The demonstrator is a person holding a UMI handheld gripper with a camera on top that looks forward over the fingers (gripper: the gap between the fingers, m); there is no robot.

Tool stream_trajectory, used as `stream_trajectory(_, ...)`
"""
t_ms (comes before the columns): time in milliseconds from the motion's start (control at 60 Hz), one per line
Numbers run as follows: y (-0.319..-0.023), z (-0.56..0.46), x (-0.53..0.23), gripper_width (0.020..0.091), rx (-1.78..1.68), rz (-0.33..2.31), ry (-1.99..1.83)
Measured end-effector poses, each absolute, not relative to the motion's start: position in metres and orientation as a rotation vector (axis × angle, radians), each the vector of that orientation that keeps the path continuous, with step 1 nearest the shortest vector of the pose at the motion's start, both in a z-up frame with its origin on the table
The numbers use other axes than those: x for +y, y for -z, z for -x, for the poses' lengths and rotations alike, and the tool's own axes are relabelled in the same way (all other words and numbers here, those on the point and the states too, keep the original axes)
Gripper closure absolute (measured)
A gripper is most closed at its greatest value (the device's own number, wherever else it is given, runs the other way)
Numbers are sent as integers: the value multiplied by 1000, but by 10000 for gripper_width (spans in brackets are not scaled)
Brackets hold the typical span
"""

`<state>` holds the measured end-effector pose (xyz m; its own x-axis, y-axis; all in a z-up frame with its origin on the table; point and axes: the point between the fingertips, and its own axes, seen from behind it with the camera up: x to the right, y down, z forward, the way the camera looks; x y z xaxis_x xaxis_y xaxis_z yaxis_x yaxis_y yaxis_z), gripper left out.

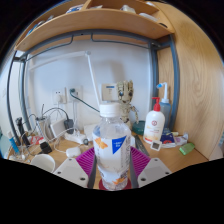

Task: Pour water

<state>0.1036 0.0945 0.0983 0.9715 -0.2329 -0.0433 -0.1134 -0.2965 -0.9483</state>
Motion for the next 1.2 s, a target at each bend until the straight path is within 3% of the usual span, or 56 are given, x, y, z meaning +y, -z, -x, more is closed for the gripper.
stream_trajectory(67, -93, -106, 89, 552, 270, 1889, 131)
stream_trajectory(200, -72, -104, 75, 298, 259, 1970, 152)
stream_trajectory(250, -66, -99, 69, 246, 255, 1991, 132)
stream_trajectory(550, -58, -70, -22, 255, 122, 2232, 162)
stream_trajectory(917, -127, -40, -107, 258, 149, 2316, 151)
stream_trajectory(1200, -147, 8, -147, 264, 138, 2324, 90)
